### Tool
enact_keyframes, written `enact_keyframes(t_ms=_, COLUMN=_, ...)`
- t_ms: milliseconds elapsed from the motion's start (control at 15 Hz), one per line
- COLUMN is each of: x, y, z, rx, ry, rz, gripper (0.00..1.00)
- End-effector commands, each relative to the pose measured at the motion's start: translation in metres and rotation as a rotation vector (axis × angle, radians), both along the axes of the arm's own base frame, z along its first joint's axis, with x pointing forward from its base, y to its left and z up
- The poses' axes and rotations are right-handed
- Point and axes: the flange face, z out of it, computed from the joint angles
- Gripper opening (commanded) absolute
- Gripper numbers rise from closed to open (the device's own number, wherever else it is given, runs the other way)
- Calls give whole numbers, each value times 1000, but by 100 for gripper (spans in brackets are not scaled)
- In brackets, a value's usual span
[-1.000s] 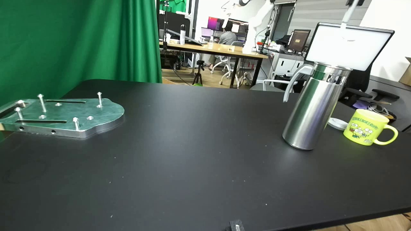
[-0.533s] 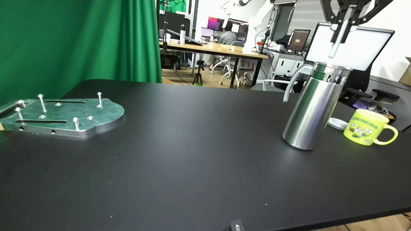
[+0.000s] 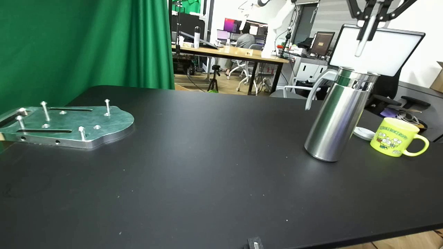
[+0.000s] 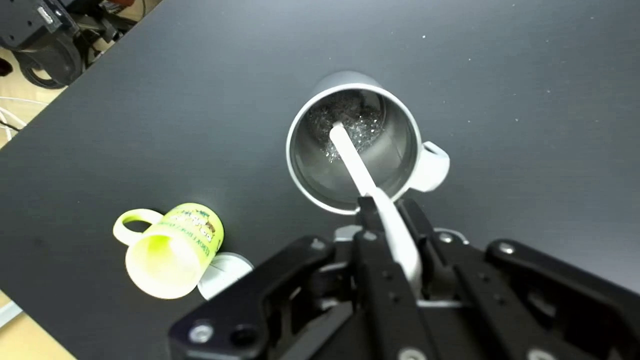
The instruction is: Clean inside the flask using the bottle brush
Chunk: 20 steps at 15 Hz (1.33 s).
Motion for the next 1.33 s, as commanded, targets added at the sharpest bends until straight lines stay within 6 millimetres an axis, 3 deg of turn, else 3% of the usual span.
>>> enact_keyframes(t_ms=0, x=-13, y=2, z=64, rx=13, ry=-93, rz=-17, gripper=4)
enact_keyframes(t_ms=133, x=-18, y=0, z=85, rx=14, ry=-135, rz=-24, gripper=4)
enact_keyframes(t_ms=267, x=-20, y=-3, z=83, rx=34, ry=-138, rz=-47, gripper=4)
enact_keyframes(t_ms=467, x=-13, y=-1, z=50, rx=47, ry=-91, rz=-69, gripper=4)
enact_keyframes(t_ms=733, x=-2, y=-10, z=-17, rx=17, ry=26, rz=-113, gripper=4)
enact_keyframes(t_ms=867, x=3, y=-13, z=-38, rx=8, ry=65, rz=-126, gripper=4)
enact_keyframes(t_ms=1000, x=8, y=-14, z=-41, rx=6, ry=78, rz=-123, gripper=4)
enact_keyframes(t_ms=1267, x=11, y=-14, z=2, rx=11, ry=21, rz=-107, gripper=4)
